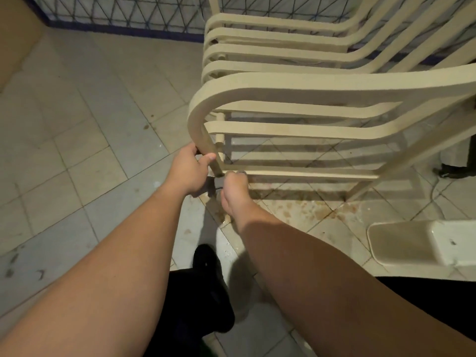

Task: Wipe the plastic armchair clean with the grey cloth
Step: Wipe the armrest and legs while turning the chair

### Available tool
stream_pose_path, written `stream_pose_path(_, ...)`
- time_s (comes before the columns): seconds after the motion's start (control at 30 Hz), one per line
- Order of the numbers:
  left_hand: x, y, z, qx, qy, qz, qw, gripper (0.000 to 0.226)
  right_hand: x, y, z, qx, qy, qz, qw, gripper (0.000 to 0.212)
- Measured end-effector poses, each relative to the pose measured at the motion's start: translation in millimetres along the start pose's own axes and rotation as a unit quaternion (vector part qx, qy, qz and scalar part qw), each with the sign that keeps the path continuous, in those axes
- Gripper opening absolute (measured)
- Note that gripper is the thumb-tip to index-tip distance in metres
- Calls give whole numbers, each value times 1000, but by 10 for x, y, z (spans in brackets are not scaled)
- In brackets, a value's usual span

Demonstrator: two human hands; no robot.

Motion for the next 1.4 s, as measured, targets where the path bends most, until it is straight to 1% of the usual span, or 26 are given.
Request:
stream_pose_path(0.03, -8, 2, -2, 5, -4, 1, 1000, 20, 6, 18, -37, -5, 5, 2, 1000, 20)
stream_pose_path(0.1, -29, 2, -3, 18, -10, 5, 1000, 16, -124, 45, -99, -3, 25, 32, 999, 19)
stream_pose_path(0.17, -43, -4, 4, 26, -11, 11, 1000, 14, -458, 65, -36, -48, 67, 31, 996, 30)
stream_pose_path(0.2, -51, -11, 5, 28, -8, 14, 999, 17, -644, 73, 46, -77, 85, 9, 993, 37)
stream_pose_path(0.23, -53, -16, 8, 28, -5, 17, 999, 21, -806, 121, 170, -114, 104, -25, 988, 39)
stream_pose_path(0.3, -61, -22, 12, 27, 1, 20, 999, 25, -1033, 239, 526, -224, 143, -92, 960, 27)
stream_pose_path(0.37, -56, -18, 10, 26, 4, 19, 999, 27, -1121, 248, 797, -315, 262, -111, 905, 26)
stream_pose_path(0.43, -50, -14, 8, 25, 5, 20, 999, 28, -1091, 114, 867, -336, 429, -85, 834, 29)
stream_pose_path(0.47, -50, -7, 3, 24, 6, 21, 999, 28, -1034, 13, 798, -327, 510, -47, 794, 31)
stream_pose_path(0.53, -54, -1, -8, 21, 11, 22, 999, 28, -911, -132, 550, -283, 645, 71, 707, 40)
stream_pose_path(0.57, -53, -1, -10, 20, 14, 21, 999, 27, -828, -174, 412, -273, 692, 119, 658, 49)
stream_pose_path(0.6, -53, -2, -9, 19, 15, 20, 1000, 27, -733, -198, 298, -276, 716, 147, 624, 60)
stream_pose_path(0.67, -47, 2, -12, 20, 11, 13, 1000, 26, -528, -179, 151, -308, 719, 179, 597, 77)
stream_pose_path(0.77, -49, -9, 7, 21, 2, 7, 1000, 24, -365, -145, 70, -344, 728, 228, 548, 84)
stream_pose_path(0.9, -70, 10, -13, 24, -3, 22, 999, 24, -690, -205, 177, -360, 760, 282, 461, 96)
stream_pose_path(0.93, -68, 14, -19, 24, -5, 25, 999, 25, -821, -226, 214, -367, 767, 285, 443, 99)
stream_pose_path(0.97, -65, 16, -20, 22, -6, 26, 999, 26, -938, -233, 258, -369, 770, 281, 437, 101)
stream_pose_path(1.0, -60, 12, -12, 21, -6, 24, 999, 25, -1021, -243, 282, -360, 771, 271, 449, 101)
stream_pose_path(1.03, -60, 11, -2, 20, -6, 21, 1000, 25, -1059, -241, 300, -343, 772, 256, 470, 100)
stream_pose_path(1.13, -60, 28, 2, 22, 1, 13, 1000, 21, -897, -197, 248, -294, 764, 217, 531, 97)
stream_pose_path(1.2, -55, 40, -4, 21, 0, 15, 1000, 15, -662, -150, 174, -299, 736, 230, 562, 93)
stream_pose_path(1.23, -53, 39, -7, 21, 0, 17, 1000, 12, -532, -100, 151, -305, 708, 249, 586, 89)
stream_pose_path(1.27, -56, 27, -3, 19, 1, 19, 1000, 9, -402, -50, 121, -303, 664, 269, 629, 83)
stream_pose_path(1.3, -60, 4, 12, 15, 5, 24, 1000, 9, -297, -5, 98, -285, 595, 281, 697, 76)
stream_pose_path(1.37, -66, -33, 45, 9, 6, 45, 999, 24, -172, 67, 82, -222, 422, 266, 838, 63)
stream_pose_path(1.4, -73, -34, 52, 5, 2, 60, 998, 35, -145, 110, 97, -189, 338, 244, 889, 60)
Point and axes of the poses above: each hand's wrist, its own y-axis away from the middle knuckle, its own x-axis out of the palm, z = x × y, the point moved 2 cm from there along -y, towards the middle knuckle, and after that the axes turned 14 degrees about -x, right-handed, at the moved point
